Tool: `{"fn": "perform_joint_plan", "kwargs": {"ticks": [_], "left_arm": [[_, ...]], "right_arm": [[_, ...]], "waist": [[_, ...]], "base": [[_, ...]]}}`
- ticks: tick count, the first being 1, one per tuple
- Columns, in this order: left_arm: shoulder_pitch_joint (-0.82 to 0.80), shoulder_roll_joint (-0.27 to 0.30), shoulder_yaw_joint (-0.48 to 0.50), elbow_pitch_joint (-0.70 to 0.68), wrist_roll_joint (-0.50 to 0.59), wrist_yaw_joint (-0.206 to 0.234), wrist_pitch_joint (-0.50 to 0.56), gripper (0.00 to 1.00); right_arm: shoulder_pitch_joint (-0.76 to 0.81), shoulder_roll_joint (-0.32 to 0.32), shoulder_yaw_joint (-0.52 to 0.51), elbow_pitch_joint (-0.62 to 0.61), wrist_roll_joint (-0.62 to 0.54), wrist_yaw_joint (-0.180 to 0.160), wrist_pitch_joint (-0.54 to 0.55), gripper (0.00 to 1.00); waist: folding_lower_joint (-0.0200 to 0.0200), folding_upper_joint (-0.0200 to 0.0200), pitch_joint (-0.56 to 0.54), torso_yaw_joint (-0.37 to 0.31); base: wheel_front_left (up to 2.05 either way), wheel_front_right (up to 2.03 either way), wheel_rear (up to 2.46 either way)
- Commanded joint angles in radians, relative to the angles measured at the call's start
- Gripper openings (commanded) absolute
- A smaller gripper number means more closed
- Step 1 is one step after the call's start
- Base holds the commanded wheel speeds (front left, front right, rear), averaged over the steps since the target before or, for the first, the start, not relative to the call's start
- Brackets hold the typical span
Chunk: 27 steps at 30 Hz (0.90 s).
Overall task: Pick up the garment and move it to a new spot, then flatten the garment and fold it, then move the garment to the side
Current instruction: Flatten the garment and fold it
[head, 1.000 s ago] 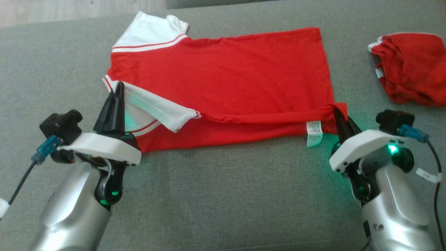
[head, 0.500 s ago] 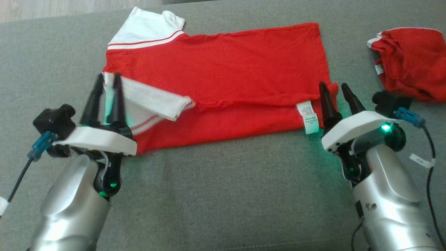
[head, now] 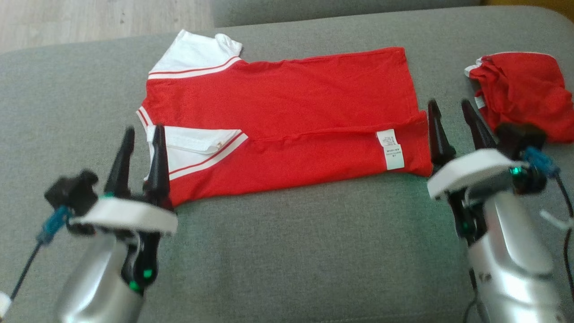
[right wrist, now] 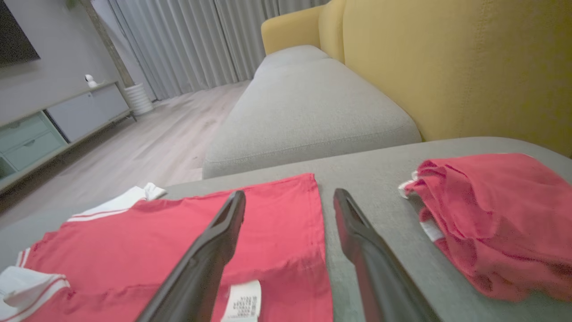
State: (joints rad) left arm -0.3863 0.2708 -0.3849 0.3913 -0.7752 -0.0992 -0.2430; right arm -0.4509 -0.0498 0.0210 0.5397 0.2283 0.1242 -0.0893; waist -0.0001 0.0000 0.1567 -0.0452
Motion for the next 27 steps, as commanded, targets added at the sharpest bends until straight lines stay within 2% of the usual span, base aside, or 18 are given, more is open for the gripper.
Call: {"fn": "perform_joint_plan", "kwargs": {"ticks": [1,6,12,21,25,26,27], "left_arm": [[0.002,0.038,0.042,-0.037,-0.008,0.008,0.01,1.0],[0.102,0.051,0.026,-0.079,-0.03,0.063,0.095,1.0],[0.131,0.034,0.044,-0.04,-0.09,0.131,0.183,1.0],[0.097,0.008,0.061,0.062,-0.139,0.181,0.251,1.0],[0.085,0.003,0.057,0.072,-0.144,0.169,0.253,1.0],[0.082,0.003,0.053,0.073,-0.142,0.164,0.254,0.83],[0.079,0.001,0.05,0.073,-0.142,0.16,0.253,0.27]], "right_arm": [[0.023,0.0,0.011,-0.047,-0.016,0.007,0.01,1.0],[0.143,0.0,-0.021,-0.158,-0.033,0.007,0.063,1.0],[0.213,0.0,-0.025,-0.262,-0.035,0.007,0.113,1.0],[0.215,0.0,-0.011,-0.32,-0.035,0.007,0.151,1.0],[0.202,0.0,-0.002,-0.3,-0.031,0.007,0.168,1.0],[0.196,0.0,-0.001,-0.287,-0.027,0.007,0.171,1.0],[0.189,0.0,0.0,-0.271,-0.02,0.007,0.174,1.0]], "waist": [[0.0001,0.0,-0.009,0.004],[0.0001,0.0,-0.016,0.012],[0.0001,0.0,0.011,0.0],[0.0001,0.0,0.05,-0.026],[0.0001,0.0,0.058,-0.026],[0.0001,0.0,0.06,-0.024],[0.0001,0.0,0.061,-0.023]], "base": [[0.0,0.0,0.0],[0.0,0.0,0.0],[0.0,0.0,0.0],[0.0,0.0,0.0],[0.0,0.0,0.0],[0.0,0.0,0.0],[0.0,0.0,0.0]]}}
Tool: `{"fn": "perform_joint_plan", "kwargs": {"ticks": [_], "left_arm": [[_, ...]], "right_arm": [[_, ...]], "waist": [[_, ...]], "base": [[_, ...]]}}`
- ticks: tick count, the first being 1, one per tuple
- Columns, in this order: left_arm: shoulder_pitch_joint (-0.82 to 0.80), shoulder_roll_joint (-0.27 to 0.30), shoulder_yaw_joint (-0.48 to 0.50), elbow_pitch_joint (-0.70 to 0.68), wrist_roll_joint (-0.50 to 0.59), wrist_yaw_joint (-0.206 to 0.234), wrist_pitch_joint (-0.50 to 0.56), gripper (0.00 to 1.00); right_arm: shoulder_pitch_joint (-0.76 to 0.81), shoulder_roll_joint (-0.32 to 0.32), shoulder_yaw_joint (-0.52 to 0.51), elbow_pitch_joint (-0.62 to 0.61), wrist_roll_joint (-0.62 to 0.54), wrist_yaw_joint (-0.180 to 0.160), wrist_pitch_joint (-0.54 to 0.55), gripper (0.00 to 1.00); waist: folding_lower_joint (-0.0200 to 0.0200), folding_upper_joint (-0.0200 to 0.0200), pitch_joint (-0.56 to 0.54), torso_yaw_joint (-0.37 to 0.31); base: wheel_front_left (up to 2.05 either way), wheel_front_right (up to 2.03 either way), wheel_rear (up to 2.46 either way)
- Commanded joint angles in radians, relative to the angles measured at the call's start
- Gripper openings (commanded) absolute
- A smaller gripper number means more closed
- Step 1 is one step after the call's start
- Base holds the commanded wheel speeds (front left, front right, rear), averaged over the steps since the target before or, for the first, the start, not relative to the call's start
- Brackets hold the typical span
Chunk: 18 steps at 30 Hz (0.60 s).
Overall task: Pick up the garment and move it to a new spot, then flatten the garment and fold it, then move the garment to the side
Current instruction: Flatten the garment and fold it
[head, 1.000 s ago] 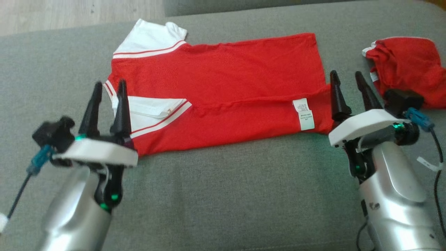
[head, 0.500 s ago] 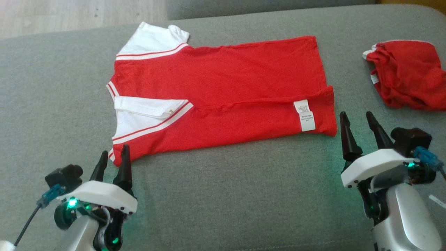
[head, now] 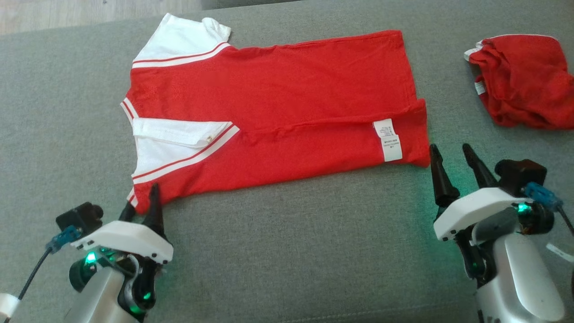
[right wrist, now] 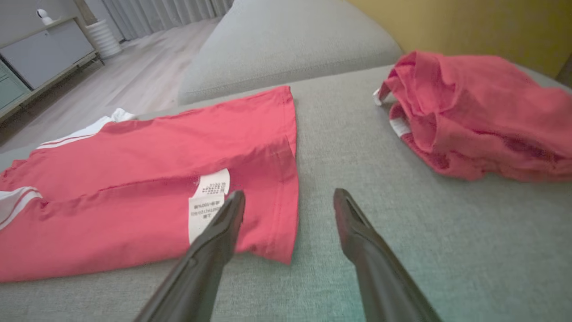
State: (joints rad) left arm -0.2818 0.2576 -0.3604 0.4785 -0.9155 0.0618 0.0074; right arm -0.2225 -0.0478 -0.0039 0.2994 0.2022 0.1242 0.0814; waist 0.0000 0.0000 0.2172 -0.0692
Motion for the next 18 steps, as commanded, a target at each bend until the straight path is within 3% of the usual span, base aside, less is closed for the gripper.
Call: {"fn": "perform_joint_plan", "kwargs": {"ticks": [1,13,14,16,17,18], "left_arm": [[-0.03,0.013,0.023,-0.014,0.0,-0.006,0.001,0.0],[-0.061,0.01,0.001,-0.069,0.028,-0.03,-0.04,0.0],[-0.062,0.01,0.001,-0.074,0.029,-0.031,-0.043,0.0],[-0.062,0.01,0.002,-0.089,0.03,-0.033,-0.054,0.0],[-0.062,0.01,0.002,-0.089,0.03,-0.033,-0.054,0.0],[-0.061,0.011,0.002,-0.092,0.031,-0.033,-0.057,0.0]], "right_arm": [[-0.048,-0.002,0.026,-0.011,0.01,0.007,0.006,1.0],[-0.163,-0.002,0.037,0.281,0.061,0.007,0.004,0.97],[-0.172,-0.002,0.045,0.302,0.071,0.007,0.004,0.78],[-0.197,-0.002,0.07,0.349,0.137,0.007,-0.007,0.12],[-0.197,-0.002,0.07,0.349,0.137,0.007,-0.007,0.12],[-0.205,-0.002,0.074,0.364,0.162,0.007,-0.016,0.0]], "waist": [[0.0,0.0,0.002,0.003],[0.0,0.0,0.013,0.041],[0.0,0.0,0.013,0.043],[0.0,0.0,0.011,0.045],[0.0,0.0,0.011,0.045],[0.0,0.0,0.008,0.045]], "base": [[0.0,0.0,0.0],[0.0,0.0,0.0],[0.0,0.0,0.0],[0.0,0.0,0.0],[0.0,0.0,0.0],[0.0,0.0,0.0]]}}
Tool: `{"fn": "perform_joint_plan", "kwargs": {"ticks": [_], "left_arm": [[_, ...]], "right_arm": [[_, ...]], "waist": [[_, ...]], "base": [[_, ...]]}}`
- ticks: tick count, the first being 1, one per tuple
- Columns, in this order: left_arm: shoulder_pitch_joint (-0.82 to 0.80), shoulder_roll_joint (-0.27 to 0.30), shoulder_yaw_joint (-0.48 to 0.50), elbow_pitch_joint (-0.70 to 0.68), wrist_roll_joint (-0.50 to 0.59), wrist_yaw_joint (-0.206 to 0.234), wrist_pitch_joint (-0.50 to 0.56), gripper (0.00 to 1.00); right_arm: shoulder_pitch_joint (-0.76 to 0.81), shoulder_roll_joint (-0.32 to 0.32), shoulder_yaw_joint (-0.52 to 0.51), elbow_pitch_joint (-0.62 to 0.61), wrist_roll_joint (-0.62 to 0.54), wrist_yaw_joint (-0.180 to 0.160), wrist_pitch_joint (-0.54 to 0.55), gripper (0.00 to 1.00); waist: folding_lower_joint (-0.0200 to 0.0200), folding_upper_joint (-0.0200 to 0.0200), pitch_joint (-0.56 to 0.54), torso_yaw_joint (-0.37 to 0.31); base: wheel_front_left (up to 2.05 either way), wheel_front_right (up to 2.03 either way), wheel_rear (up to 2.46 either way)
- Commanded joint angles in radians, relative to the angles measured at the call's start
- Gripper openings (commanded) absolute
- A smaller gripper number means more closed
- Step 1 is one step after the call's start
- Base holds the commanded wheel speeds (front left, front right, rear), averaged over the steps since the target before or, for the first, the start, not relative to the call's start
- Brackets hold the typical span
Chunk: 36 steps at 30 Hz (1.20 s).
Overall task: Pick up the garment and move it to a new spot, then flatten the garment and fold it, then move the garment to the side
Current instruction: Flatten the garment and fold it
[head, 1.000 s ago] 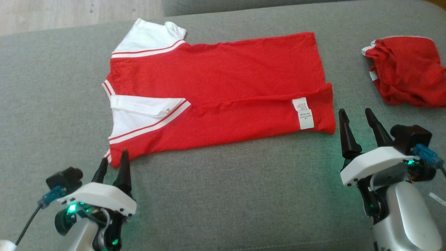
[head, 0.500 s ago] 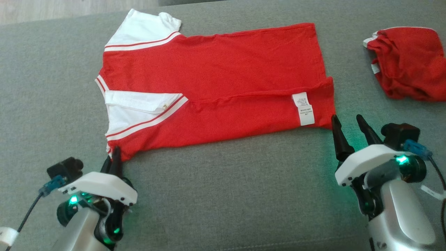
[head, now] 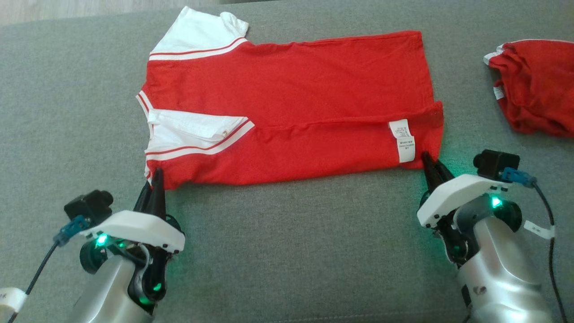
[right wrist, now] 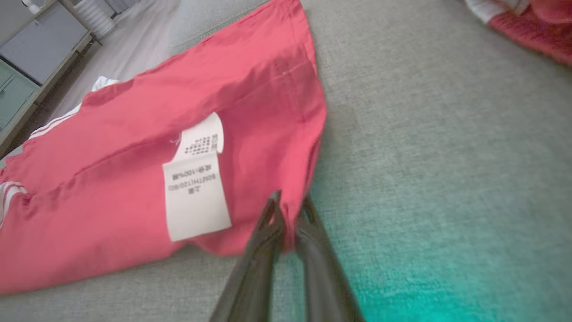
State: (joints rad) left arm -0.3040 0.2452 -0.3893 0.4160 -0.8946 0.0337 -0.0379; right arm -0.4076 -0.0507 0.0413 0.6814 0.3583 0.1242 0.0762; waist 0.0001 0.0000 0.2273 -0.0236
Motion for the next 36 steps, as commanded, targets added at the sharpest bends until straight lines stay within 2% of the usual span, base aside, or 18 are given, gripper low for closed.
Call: {"fn": "perform_joint_plan", "kwargs": {"ticks": [1,6,12,16,22,25,30,31,32,33,34,35,36], "left_arm": [[-0.039,0.024,0.031,-0.033,0.012,-0.004,-0.014,0.0],[-0.033,0.032,0.038,-0.069,0.012,-0.003,-0.028,0.0],[-0.011,0.074,0.058,-0.191,0.013,0.011,-0.025,0.0],[0.044,0.112,0.071,-0.318,0.004,0.036,0.003,0.0],[0.196,0.153,0.072,-0.476,-0.017,0.094,0.056,0.0],[0.266,0.153,0.074,-0.505,-0.034,0.12,0.064,0.0],[0.329,0.13,0.068,-0.476,-0.067,0.129,0.066,0.0],[0.332,0.127,0.068,-0.456,-0.068,0.129,0.062,0.0],[0.333,0.123,0.067,-0.436,-0.068,0.127,0.057,0.0],[0.331,0.118,0.069,-0.418,-0.068,0.125,0.049,0.29],[0.328,0.115,0.069,-0.401,-0.067,0.123,0.042,0.68],[0.325,0.113,0.067,-0.384,-0.065,0.119,0.038,1.0],[0.321,0.112,0.066,-0.371,-0.063,0.115,0.033,1.0]], "right_arm": [[-0.028,0.0,0.031,-0.002,0.017,0.007,-0.02,0.0],[-0.068,0.0,0.039,0.043,0.064,0.007,-0.068,0.0],[-0.089,0.0,0.035,-0.006,0.07,0.007,-0.054,0.0],[-0.04,0.0,0.021,-0.094,0.058,0.007,0.028,0.0],[0.128,0.0,-0.034,-0.286,0.054,0.007,0.144,0.0],[0.218,0.0,-0.064,-0.373,0.06,0.007,0.183,0.0],[0.314,0.0,-0.083,-0.454,0.064,0.007,0.214,0.0],[0.325,0.0,-0.084,-0.461,0.061,0.007,0.215,0.03],[0.334,0.0,-0.083,-0.466,0.059,0.007,0.214,0.29],[0.341,0.0,-0.085,-0.472,0.059,0.007,0.208,0.55],[0.347,0.0,-0.085,-0.475,0.057,0.007,0.202,0.94],[0.355,0.001,-0.084,-0.477,0.053,0.007,0.197,1.0],[0.361,0.001,-0.084,-0.48,0.049,0.007,0.192,1.0]], "waist": [[-0.0001,0.0,-0.005,-0.001],[-0.0001,0.0,-0.028,-0.006],[-0.0001,0.0,-0.066,-0.013],[-0.0001,0.0,-0.085,-0.015],[-0.0001,0.0,-0.095,-0.013],[-0.0001,0.0,-0.095,-0.012],[-0.0001,0.0,-0.09,-0.014],[-0.0001,0.0,-0.09,-0.015],[-0.0001,0.0,-0.089,-0.017],[-0.0001,0.0,-0.089,-0.018],[-0.0001,0.0,-0.088,-0.02],[-0.0001,0.0,-0.089,-0.021],[-0.0001,0.0,-0.089,-0.023]], "base": [[0.0,0.0,0.0],[0.0,0.0,0.0],[0.0,0.0,0.0],[0.0,0.0,0.0],[0.0,0.0,0.0],[0.0,0.0,0.0],[0.0,0.0,0.0],[0.0,0.0,0.0],[0.0,0.0,0.0],[0.0,0.0,0.0],[0.0,0.0,0.0],[0.0,0.0,0.0],[0.0,0.0,0.0]]}}
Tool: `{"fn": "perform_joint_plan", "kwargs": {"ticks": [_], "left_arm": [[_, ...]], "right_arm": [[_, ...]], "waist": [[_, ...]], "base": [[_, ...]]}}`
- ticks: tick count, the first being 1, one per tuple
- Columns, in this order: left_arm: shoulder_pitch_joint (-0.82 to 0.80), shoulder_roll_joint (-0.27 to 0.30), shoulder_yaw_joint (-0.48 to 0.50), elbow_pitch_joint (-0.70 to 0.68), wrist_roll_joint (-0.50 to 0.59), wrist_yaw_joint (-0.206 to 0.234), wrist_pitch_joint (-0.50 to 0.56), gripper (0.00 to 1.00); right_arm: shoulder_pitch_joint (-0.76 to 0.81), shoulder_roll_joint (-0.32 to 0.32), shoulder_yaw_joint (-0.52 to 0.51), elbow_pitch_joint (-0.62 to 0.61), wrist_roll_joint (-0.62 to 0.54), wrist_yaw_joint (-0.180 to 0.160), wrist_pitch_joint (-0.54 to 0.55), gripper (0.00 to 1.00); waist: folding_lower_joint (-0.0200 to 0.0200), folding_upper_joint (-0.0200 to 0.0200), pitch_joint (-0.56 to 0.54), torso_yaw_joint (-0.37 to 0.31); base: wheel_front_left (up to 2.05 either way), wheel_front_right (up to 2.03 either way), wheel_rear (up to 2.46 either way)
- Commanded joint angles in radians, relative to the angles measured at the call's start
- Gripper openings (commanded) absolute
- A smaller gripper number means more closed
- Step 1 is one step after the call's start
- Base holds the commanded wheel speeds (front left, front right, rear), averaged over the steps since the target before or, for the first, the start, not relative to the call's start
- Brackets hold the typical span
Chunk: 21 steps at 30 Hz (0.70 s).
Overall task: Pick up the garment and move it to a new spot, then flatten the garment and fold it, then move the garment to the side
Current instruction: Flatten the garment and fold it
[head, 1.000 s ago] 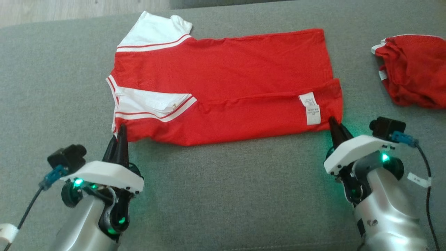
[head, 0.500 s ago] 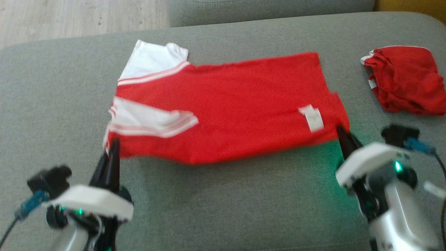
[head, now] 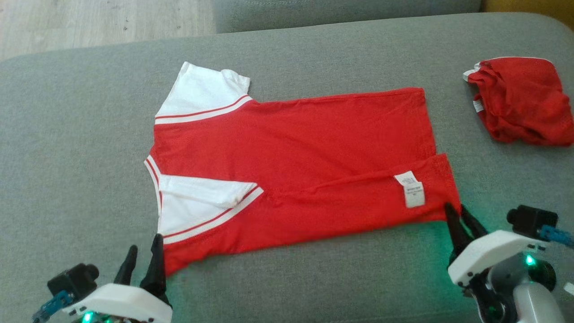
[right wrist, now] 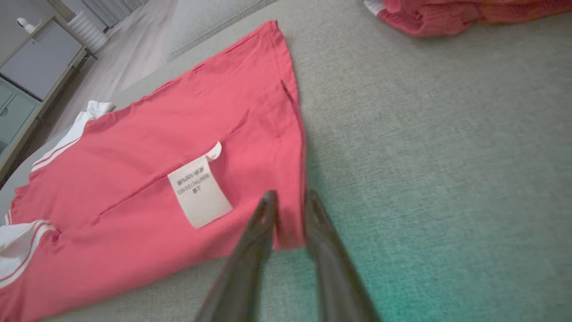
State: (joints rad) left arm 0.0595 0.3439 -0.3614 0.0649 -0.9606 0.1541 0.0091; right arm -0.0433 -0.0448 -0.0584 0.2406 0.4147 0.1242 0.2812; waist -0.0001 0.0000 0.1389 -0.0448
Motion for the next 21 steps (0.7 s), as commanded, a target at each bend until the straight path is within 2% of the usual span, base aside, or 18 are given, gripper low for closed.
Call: {"fn": "perform_joint_plan", "kwargs": {"ticks": [1,3,6,7,12,18,21], "left_arm": [[-0.047,0.015,0.037,-0.01,0.007,-0.009,-0.018,1.0],[-0.063,0.022,0.037,-0.001,0.016,-0.018,-0.025,1.0],[-0.134,0.075,0.045,-0.018,0.065,-0.023,-0.025,1.0],[-0.134,0.075,0.045,-0.018,0.065,-0.023,-0.025,1.0],[-0.32,0.158,0.046,-0.076,0.132,-0.032,0.042,1.0],[-0.624,0.24,0.016,-0.062,0.198,-0.088,0.175,1.0],[-0.749,0.255,-0.01,-0.014,0.212,-0.128,0.241,1.0]], "right_arm": [[0.003,-0.005,0.013,-0.042,-0.01,0.007,-0.023,1.0],[0.013,-0.005,0.011,-0.053,-0.022,0.007,-0.048,1.0],[0.014,-0.005,0.003,-0.086,-0.048,0.007,-0.093,1.0],[0.014,-0.005,0.003,-0.086,-0.048,0.007,-0.093,1.0],[-0.027,-0.005,0.012,-0.145,-0.082,0.007,-0.119,1.0],[-0.125,-0.005,0.065,-0.199,-0.13,0.007,-0.141,1.0],[-0.183,-0.005,0.111,-0.223,-0.117,0.007,-0.172,1.0]], "waist": [[0.0001,0.0,0.0,-0.004],[0.0001,0.0,0.001,-0.008],[0.0001,0.0,0.01,-0.019],[0.0001,0.0,0.01,-0.019],[0.0001,0.0,0.04,-0.035],[0.0001,0.0,0.118,-0.085],[0.0001,0.0,0.17,-0.12]], "base": [[0.0,0.0,0.0],[0.0,0.0,0.0],[0.0,0.0,0.0],[0.0,0.0,0.0],[0.0,0.0,0.0],[0.0,0.0,0.0],[0.0,0.0,0.0]]}}
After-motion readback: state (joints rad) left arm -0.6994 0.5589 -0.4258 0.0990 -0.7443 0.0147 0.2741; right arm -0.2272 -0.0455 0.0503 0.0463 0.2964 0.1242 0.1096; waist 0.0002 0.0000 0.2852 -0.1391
